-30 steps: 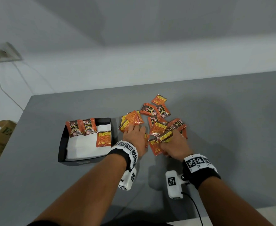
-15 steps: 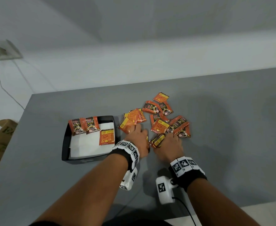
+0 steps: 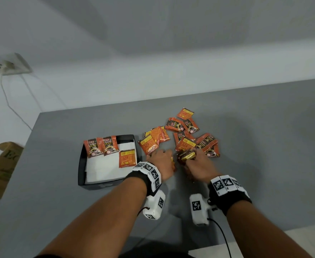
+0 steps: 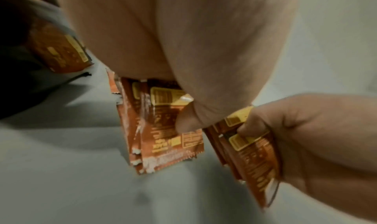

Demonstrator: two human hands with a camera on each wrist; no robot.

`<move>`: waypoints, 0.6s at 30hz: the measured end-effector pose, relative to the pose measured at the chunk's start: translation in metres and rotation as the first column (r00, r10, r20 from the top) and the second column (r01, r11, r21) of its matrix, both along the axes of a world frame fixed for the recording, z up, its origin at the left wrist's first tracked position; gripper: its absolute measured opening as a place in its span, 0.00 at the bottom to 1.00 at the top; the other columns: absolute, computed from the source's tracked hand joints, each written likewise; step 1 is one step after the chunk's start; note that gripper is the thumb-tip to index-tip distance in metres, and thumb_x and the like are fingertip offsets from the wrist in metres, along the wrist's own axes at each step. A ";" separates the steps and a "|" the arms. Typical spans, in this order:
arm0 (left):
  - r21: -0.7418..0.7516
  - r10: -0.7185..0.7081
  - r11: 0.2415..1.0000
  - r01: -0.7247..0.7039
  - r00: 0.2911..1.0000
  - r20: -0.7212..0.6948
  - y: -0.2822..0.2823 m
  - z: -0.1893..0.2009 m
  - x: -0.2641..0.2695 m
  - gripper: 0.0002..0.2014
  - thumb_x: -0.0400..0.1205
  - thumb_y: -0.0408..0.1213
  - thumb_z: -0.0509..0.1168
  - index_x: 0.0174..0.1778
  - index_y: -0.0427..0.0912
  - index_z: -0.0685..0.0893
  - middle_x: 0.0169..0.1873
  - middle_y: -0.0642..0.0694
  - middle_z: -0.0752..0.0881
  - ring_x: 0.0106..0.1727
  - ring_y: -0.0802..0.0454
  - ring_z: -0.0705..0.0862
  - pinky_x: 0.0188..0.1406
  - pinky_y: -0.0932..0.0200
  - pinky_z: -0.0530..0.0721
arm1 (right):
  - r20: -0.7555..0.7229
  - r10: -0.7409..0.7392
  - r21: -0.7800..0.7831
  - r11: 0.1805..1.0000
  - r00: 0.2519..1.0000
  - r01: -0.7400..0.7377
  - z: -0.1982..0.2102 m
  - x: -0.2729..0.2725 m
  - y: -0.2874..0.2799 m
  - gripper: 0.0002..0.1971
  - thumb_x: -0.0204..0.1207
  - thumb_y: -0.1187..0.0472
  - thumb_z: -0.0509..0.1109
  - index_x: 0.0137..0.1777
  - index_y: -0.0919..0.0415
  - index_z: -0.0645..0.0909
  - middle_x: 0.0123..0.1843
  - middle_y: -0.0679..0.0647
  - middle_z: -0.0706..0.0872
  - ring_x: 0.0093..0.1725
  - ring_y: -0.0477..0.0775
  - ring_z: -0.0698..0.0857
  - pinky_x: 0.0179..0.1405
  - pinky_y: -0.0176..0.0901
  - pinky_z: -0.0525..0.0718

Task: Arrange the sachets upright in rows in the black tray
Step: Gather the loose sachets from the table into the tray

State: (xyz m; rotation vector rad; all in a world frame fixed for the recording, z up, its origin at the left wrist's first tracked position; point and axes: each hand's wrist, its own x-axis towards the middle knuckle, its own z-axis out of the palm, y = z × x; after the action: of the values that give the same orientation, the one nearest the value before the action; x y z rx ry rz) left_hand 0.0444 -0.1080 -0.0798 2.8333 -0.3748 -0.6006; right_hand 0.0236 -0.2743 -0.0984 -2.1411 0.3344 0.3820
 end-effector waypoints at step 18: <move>-0.148 0.216 0.971 -0.190 0.959 0.186 0.220 0.048 -0.034 0.12 0.77 0.33 0.68 0.56 0.49 0.82 0.54 0.54 0.82 0.45 0.56 0.81 0.38 0.73 0.71 | 0.271 0.741 -0.539 0.646 0.615 -0.541 0.058 0.010 0.191 0.17 0.81 0.58 0.67 0.68 0.58 0.75 0.60 0.58 0.86 0.61 0.63 0.83 0.61 0.58 0.80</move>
State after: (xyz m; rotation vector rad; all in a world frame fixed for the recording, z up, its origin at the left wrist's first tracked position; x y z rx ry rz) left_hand 0.0102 0.1117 -0.0319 2.7671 -0.1442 -0.2409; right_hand 0.0340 -0.0837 -0.0407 -2.6357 -0.7766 0.1793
